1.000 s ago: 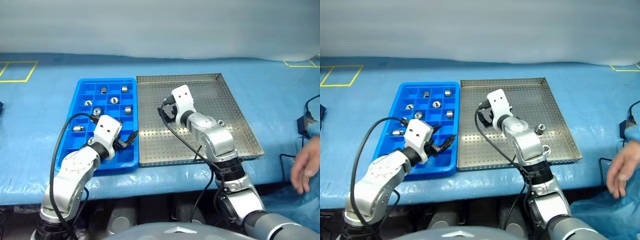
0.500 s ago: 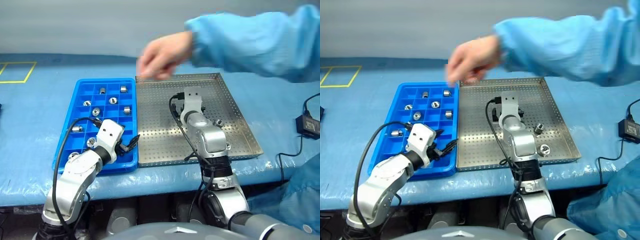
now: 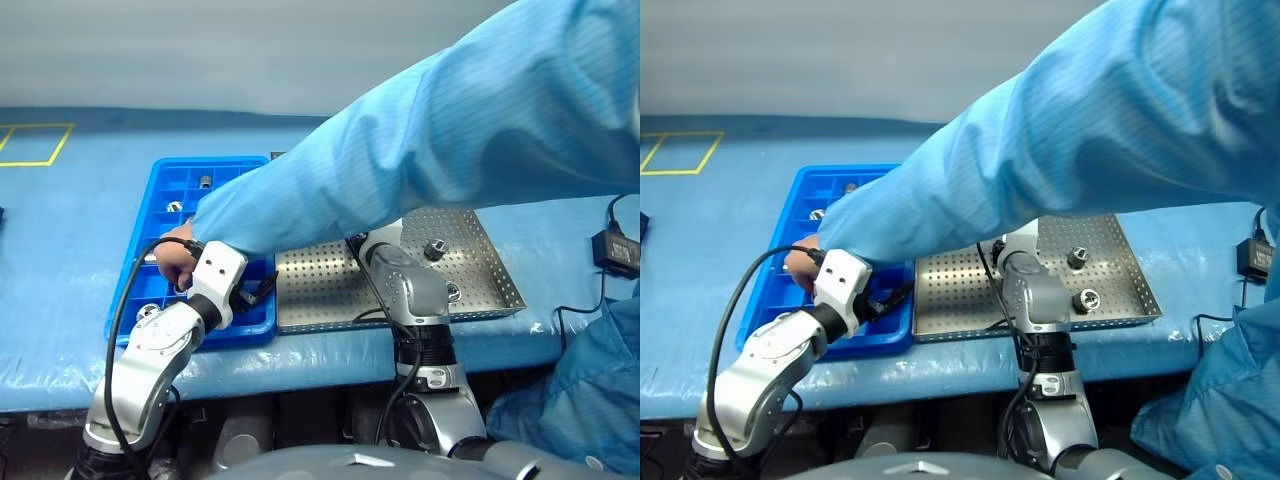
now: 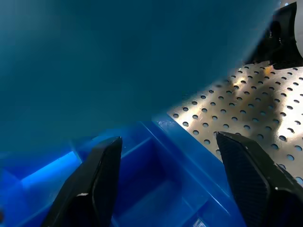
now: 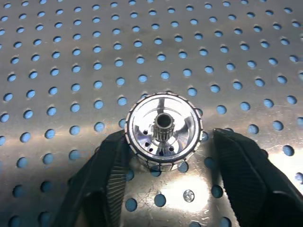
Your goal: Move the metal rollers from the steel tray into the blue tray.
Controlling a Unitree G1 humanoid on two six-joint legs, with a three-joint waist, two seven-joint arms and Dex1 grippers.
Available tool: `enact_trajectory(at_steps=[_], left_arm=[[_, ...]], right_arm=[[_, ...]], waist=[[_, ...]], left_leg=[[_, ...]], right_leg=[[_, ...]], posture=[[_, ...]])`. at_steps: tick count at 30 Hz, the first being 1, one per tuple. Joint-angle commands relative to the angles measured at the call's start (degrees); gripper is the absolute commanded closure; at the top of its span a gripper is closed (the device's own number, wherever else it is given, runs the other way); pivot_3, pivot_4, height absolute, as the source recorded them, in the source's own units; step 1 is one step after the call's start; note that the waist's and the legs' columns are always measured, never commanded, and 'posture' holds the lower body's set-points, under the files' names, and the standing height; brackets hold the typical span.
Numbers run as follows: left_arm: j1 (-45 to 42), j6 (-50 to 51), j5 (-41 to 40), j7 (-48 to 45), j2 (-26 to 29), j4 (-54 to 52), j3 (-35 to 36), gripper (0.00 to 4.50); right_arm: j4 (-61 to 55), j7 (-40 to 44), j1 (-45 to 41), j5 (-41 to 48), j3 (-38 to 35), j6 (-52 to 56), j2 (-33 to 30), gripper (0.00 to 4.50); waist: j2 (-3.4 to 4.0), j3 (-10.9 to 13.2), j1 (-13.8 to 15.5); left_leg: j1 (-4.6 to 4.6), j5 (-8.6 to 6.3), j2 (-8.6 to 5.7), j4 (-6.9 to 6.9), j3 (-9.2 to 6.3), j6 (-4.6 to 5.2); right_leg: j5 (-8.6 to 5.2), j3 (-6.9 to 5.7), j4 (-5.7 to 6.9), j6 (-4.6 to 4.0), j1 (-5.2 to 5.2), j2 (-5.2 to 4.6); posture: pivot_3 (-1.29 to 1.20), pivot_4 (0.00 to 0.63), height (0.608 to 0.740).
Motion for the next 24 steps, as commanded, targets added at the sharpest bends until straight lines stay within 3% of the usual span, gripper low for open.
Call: enact_trajectory(at_steps=[1,3,7,13,19,24], left_arm=[[-0.2,-1.2,-0.1,0.1,0.4,-2.2,0.1,1.04],[-0.2,-1.3,-0.1,0.1,0.5,-2.1,0.1,1.04],[0.2,-1.7,-0.1,0.1,0.7,-1.9,0.7,1.04],[1.5,-2.3,-0.5,-0.1,1.2,-2.3,2.8,1.04],[4.7,-1.4,0.3,1.1,2.7,-3.3,8.3,1.04],[7.3,-0.8,0.9,3.7,2.5,-4.0,13.5,1.04]], right_arm=[[-1.0,-0.4,-0.3,0.4,-0.4,-1.1,0.8,1.59],[-1.0,-0.3,-0.4,0.8,-0.8,-1.8,0.9,1.59],[-0.8,-0.3,-0.5,0.5,0.1,-2.8,0.7,2.49],[-1.9,1.7,-0.6,1.3,1.5,-4.4,0.5,2.49],[-10.4,18.1,-0.6,8.5,9.4,-3.4,-2.5,2.49],[-15.6,26.2,-1.3,12.3,15.3,-2.0,-5.1,2.49]], waist=[[0.0,0.0,-0.1],[0.01,0.0,0.0],[0.02,0.0,0.0],[0.04,0.0,-0.1],[0.13,0.1,-0.1],[0.12,0.1,0.4]], left_leg=[[0.0,0.0,0.0,0.0,0.0,0.0],[0.0,0.0,0.0,-0.01,-0.01,0.0],[-0.02,0.0,0.0,-0.03,-0.02,0.0],[-0.03,0.0,0.0,-0.06,-0.02,-0.01],[-0.03,0.0,0.04,-0.13,-0.04,-0.01],[-0.04,-0.01,0.05,-0.19,-0.24,-0.04]], right_leg=[[0.0,0.0,0.0,-0.01,0.0,0.0],[-0.01,-0.01,0.0,-0.02,-0.01,0.0],[-0.01,-0.02,-0.01,-0.02,-0.02,0.0],[-0.03,-0.03,-0.01,-0.04,-0.04,0.0],[-0.09,-0.07,-0.01,-0.12,-0.08,0.01],[-0.16,-0.27,-0.02,-0.2,-0.04,0.0]], posture=[[0.13,0.15,0.74],[0.13,0.15,0.74],[0.14,0.15,0.74],[0.15,0.15,0.74],[0.17,0.15,0.74],[0.19,0.15,0.74]])
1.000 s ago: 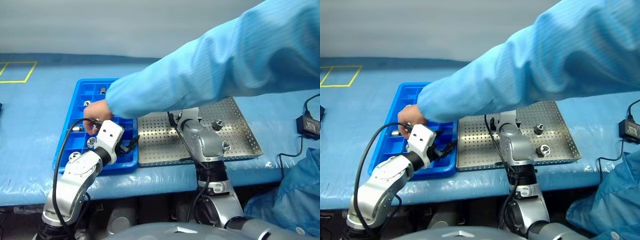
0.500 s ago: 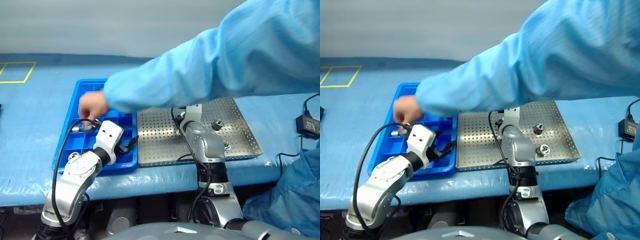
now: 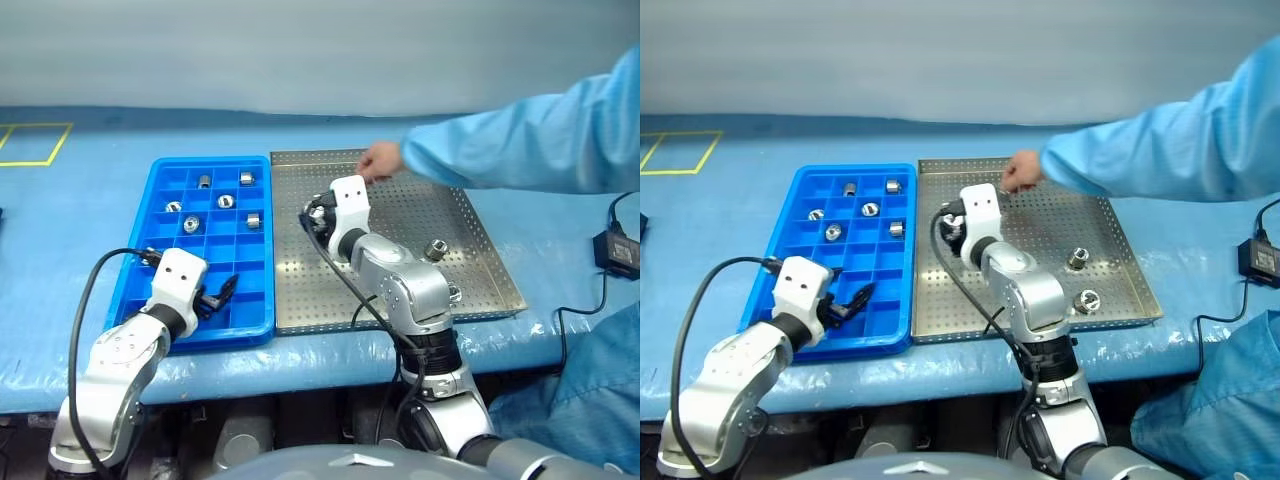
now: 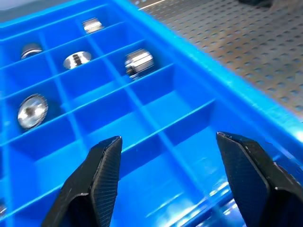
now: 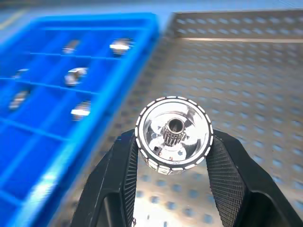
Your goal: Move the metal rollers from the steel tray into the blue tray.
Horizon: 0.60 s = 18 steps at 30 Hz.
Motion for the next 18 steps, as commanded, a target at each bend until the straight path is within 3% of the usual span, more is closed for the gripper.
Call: enact_trajectory(at_steps=[1,10,18], left_arm=[[1.0,-0.3,0.7,2.5,-0.6,-3.5,4.7,1.04],[3.1,-2.3,-0.6,6.6,-6.2,-7.0,9.1,1.04],[7.0,-2.5,-0.1,7.9,-7.8,-9.6,9.0,1.04]], right_arm=[[-4.2,5.7,-1.8,2.8,4.2,0.0,-1.3,2.49],[5.7,15.3,-7.0,1.7,13.6,-9.2,-1.4,2.49],[20.9,18.3,-12.9,-0.1,13.9,-19.8,3.1,2.49]], waist=[[0.0,0.0,0.3],[-0.04,0.0,1.6],[-0.03,0.0,2.9]], left_leg=[[0.0,0.0,0.0,0.0,-0.03,-0.01],[0.0,0.06,-0.03,0.03,-0.17,-0.12],[0.0,0.08,-0.03,-0.01,-0.23,-0.19]], right_leg=[[-0.01,-0.03,0.0,-0.01,0.01,-0.01],[-0.02,-0.21,0.01,-0.04,0.08,-0.05],[-0.04,-0.26,0.02,-0.07,0.07,-0.01]], posture=[[0.2,0.15,0.74],[0.28,0.15,0.74],[0.35,0.15,0.74]])
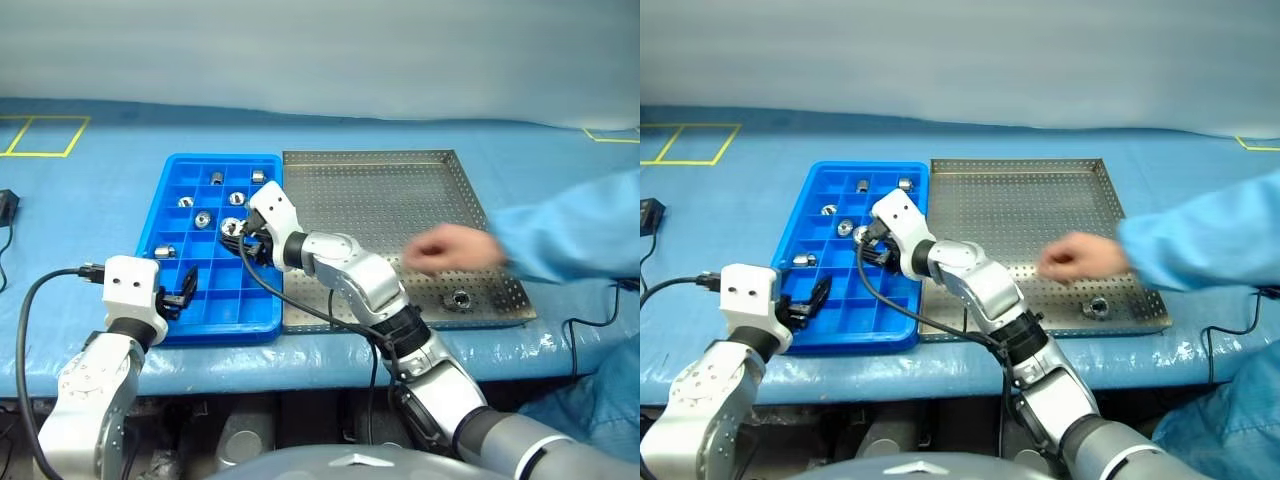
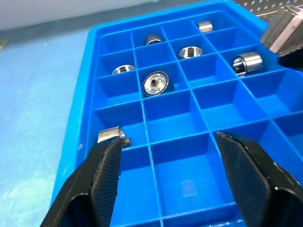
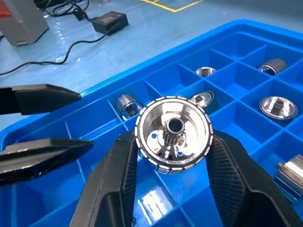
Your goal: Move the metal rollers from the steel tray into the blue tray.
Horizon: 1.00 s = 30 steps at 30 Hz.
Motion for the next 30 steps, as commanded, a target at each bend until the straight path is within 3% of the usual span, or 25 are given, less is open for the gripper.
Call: enact_trajectory(at_steps=[1,8,16,19,22,26,30], left_arm=[[1.2,-1.1,0.1,0.6,-0.5,-3.7,0.2,1.04],[3.2,-0.6,0.5,1.4,-1.2,-5.3,-0.4,1.04],[3.3,-0.4,0.7,1.7,-0.7,-5.0,-1.1,1.04],[2.3,-0.2,0.8,1.6,-0.4,-4.6,-1.5,1.04],[1.1,0.0,0.5,1.1,0.2,-4.0,-2.0,1.04],[-1.2,0.0,-1.3,0.2,-0.1,-3.2,-3.0,1.04],[-5.7,0.2,-3.6,-2.0,0.2,-1.9,-5.7,1.04]], right_arm=[[4.8,1.1,-3.1,-1.1,-0.4,-5.6,2.5,2.49],[15.9,0.0,-6.1,-3.9,-0.7,-9.7,4.8,2.49],[18.4,-1.6,-6.6,-4.4,-2.8,-11.0,5.3,2.49],[17.9,-2.3,-6.5,-3.8,-4.0,-9.0,5.5,1.75],[13.5,-2.2,-5.2,-5.0,-2.9,-10.6,4.3,0.83],[4.0,-3.5,-2.4,-4.0,-4.6,-8.1,2.2,0.83],[-11.7,-4.2,3.8,-4.5,-6.0,-0.2,-4.7,0.83]], waist=[[0.0,0.0,0.5],[0.01,0.0,2.1],[0.02,0.0,2.6],[0.02,0.0,2.6],[0.03,0.0,2.5],[0.03,0.0,2.3],[0.03,0.0,2.5]], left_leg=[[-0.01,0.01,0.01,-0.01,-0.01,-0.01],[-0.03,0.02,0.0,-0.04,-0.1,-0.09],[-0.04,0.03,0.0,-0.11,-0.13,-0.13],[-0.04,0.03,-0.01,-0.12,-0.16,-0.14],[-0.03,0.04,-0.01,-0.12,-0.17,-0.15],[-0.09,0.04,-0.02,-0.14,-0.18,-0.16],[-0.12,0.04,-0.08,-0.12,-0.42,-0.17]], right_leg=[[-0.01,-0.01,0.0,-0.01,-0.01,0.0],[-0.04,-0.08,-0.02,-0.06,-0.02,0.0],[-0.07,-0.13,-0.02,-0.11,-0.04,0.02],[-0.08,-0.15,-0.02,-0.12,-0.03,0.02],[-0.08,-0.16,-0.02,-0.12,-0.03,0.02],[-0.08,-0.17,-0.02,-0.12,-0.06,0.05],[-0.17,-0.23,-0.07,-0.05,-0.04,-0.01]], posture=[[0.36,0.15,0.74],[0.39,0.15,0.74],[0.37,0.15,0.74],[0.36,0.15,0.74],[0.34,0.15,0.74],[0.3,0.15,0.74],[0.24,0.15,0.74]])
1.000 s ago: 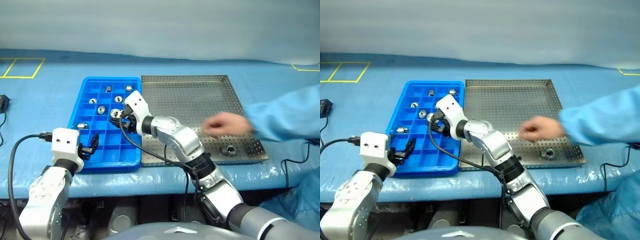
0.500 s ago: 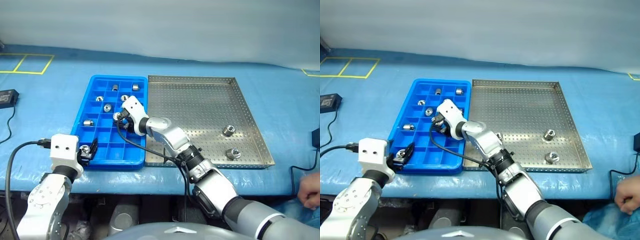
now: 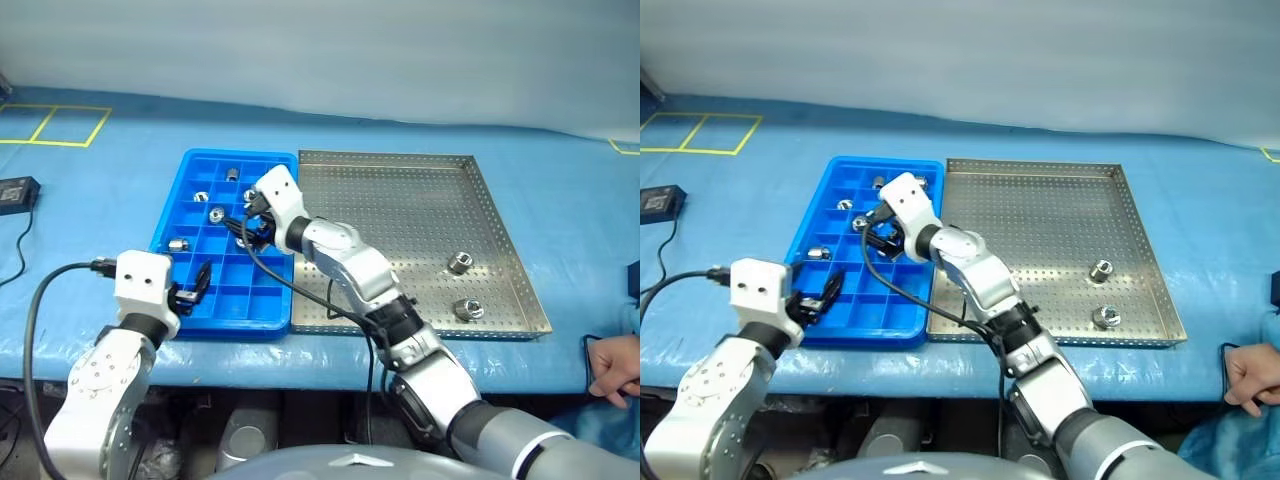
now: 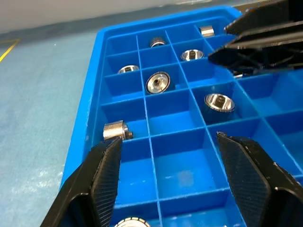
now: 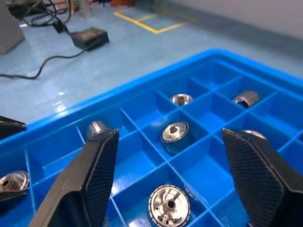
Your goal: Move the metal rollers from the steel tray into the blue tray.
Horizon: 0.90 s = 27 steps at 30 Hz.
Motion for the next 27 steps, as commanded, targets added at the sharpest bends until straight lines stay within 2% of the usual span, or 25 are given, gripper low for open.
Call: enact_trajectory(at_steps=[1,4,7,10,14,27], left_arm=[[-3.0,-0.2,-1.3,-1.9,0.9,0.6,-2.6,1.04],[-7.4,-1.1,-1.9,-5.1,2.3,4.0,-6.3,1.04],[-11.4,-2.0,-2.7,-7.7,3.1,7.2,-8.9,1.04],[-14.0,-2.4,-2.8,-8.4,3.2,9.7,-10.1,1.04],[-15.2,-2.6,-2.6,-9.4,3.7,11.4,-11.3,1.04],[-12.7,-3.0,-2.3,-9.1,4.8,11.3,-10.6,1.04]], right_arm=[[-13.0,-0.5,4.1,0.5,-2.5,7.5,-5.0,0.83],[-22.0,-1.8,9.8,-1.6,-2.9,14.1,-12.1,0.83],[-26.7,-3.3,13.5,-1.3,-4.1,18.5,-14.7,0.83],[-27.1,-5.0,15.8,-1.9,-4.1,20.2,-15.3,0.83],[-25.7,-7.1,17.6,-2.8,-3.4,21.1,-14.6,0.83],[-23.3,-13.0,19.9,-3.3,-4.4,29.1,-10.6,0.83]], waist=[[0.0,0.0,-0.2],[0.0,0.0,-0.7],[0.03,0.0,-2.1],[0.03,0.0,-4.3],[0.03,0.0,-5.6],[0.03,0.0,-5.5]], left_leg=[[-0.01,0.0,-0.02,0.01,0.06,0.0],[-0.02,0.0,-0.08,0.05,0.07,0.02],[-0.03,0.0,-0.09,0.07,0.14,0.02],[0.02,0.0,-0.08,0.05,0.27,0.02],[0.08,0.0,0.01,-0.01,0.17,0.01],[0.04,0.0,0.08,0.16,0.2,0.01]], right_leg=[[0.01,0.02,0.0,0.0,0.07,-0.04],[0.01,0.01,0.01,0.01,0.09,-0.11],[0.0,0.02,0.05,-0.01,0.05,-0.07],[0.02,0.09,0.05,-0.06,0.01,0.13],[0.08,0.15,0.13,0.02,0.02,0.36],[0.06,0.3,0.09,0.0,0.06,0.39]], posture=[[0.23,0.15,0.74],[0.18,0.15,0.74],[0.13,0.15,0.74],[0.09,0.15,0.74],[0.07,0.15,0.74],[0.1,0.15,0.74]])
